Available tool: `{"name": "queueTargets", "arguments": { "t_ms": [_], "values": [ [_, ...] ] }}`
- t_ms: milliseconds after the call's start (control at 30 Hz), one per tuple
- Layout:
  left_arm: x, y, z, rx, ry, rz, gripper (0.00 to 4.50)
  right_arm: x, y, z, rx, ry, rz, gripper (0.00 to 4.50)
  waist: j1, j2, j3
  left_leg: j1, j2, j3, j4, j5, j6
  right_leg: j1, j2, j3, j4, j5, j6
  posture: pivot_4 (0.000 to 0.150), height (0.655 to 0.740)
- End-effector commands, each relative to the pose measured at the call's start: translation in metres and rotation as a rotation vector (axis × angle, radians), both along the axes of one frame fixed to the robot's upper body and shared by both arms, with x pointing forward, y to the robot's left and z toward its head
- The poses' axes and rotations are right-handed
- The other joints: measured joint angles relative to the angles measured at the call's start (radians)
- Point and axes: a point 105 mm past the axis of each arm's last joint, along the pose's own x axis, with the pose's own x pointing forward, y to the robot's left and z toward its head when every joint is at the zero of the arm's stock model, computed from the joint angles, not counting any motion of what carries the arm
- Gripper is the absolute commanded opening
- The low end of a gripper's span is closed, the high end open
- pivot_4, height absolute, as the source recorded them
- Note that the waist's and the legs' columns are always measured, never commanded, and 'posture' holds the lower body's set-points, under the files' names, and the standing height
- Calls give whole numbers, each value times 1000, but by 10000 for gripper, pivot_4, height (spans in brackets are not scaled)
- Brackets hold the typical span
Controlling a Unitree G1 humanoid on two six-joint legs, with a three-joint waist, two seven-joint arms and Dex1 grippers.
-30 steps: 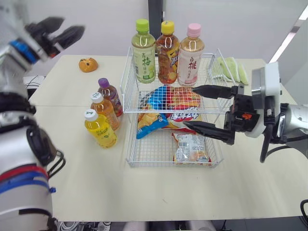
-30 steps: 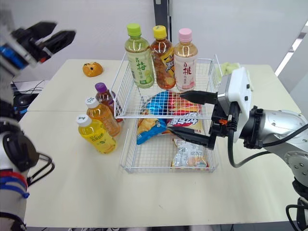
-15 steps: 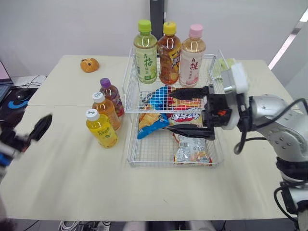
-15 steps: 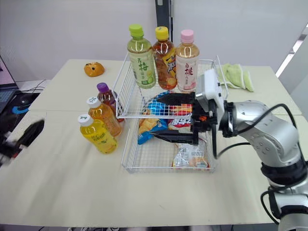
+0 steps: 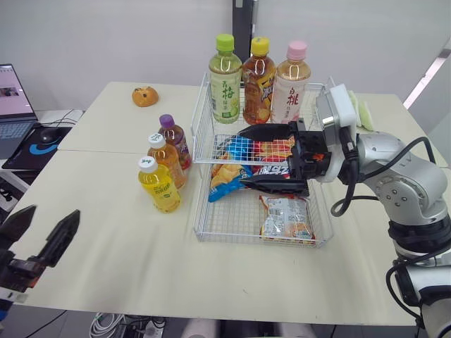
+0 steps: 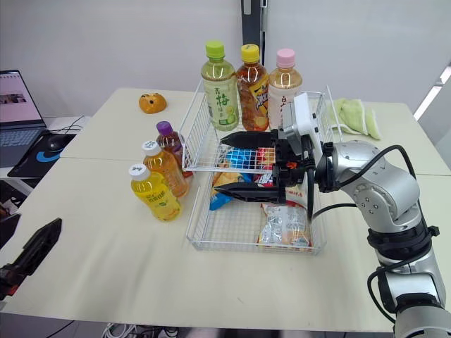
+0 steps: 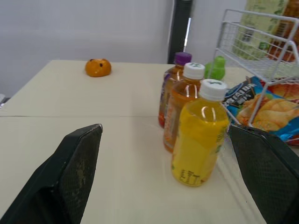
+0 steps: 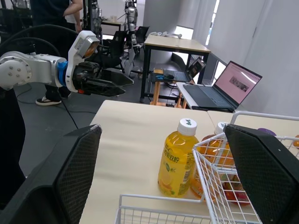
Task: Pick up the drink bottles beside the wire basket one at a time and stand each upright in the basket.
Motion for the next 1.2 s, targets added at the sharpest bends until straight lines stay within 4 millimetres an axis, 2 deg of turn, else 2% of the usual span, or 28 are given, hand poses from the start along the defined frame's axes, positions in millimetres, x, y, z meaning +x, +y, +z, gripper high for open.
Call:
{"name": "queueTargets", "arguments": {
  "t_ms": [33,300,533,667,767,1033,1200],
  "values": [
    [14,-22,10,36,-42,-77,44869,-2,-4,12,18,-58,-20,45000,0,0,0,0,0,0,0,0,0,0,0,0,0,0,0,1500,7400],
    [77,-44,13,90,-60,-131,44869,-4,-8,14,21,-65,-76,45000,0,3,-1,0,0,0,-3,0,-1,0,0,0,-1,0,-1,1500,7400],
    [111,-51,8,142,-61,-138,44869,-7,-12,16,32,-67,-133,45000,-7,3,-1,0,0,0,-14,3,-6,-2,0,0,-9,1,0,1500,7400],
    [118,-55,7,148,-61,-162,44869,-9,-13,16,34,-69,-155,45000,-15,3,-1,-1,0,0,-14,3,-6,-2,1,0,-11,1,0,1500,7400],
    [119,-56,3,132,-45,-166,38528,-9,-14,18,40,-70,-167,45000,-19,3,-1,-2,0,0,-14,3,-6,-2,1,0,-12,1,0,1500,7400],
    [114,-58,-9,122,-14,-178,14132,-10,-15,20,49,-66,-183,45000,-19,3,-1,-1,0,0,-14,3,-6,-2,1,0,-12,1,0,1500,7400],
    [113,-55,-8,124,-20,-175,13785,-10,-15,19,49,-62,-184,45000,-19,3,-1,-1,0,0,-14,3,-6,-2,1,0,-12,1,0,1500,7400]
  ]
}}
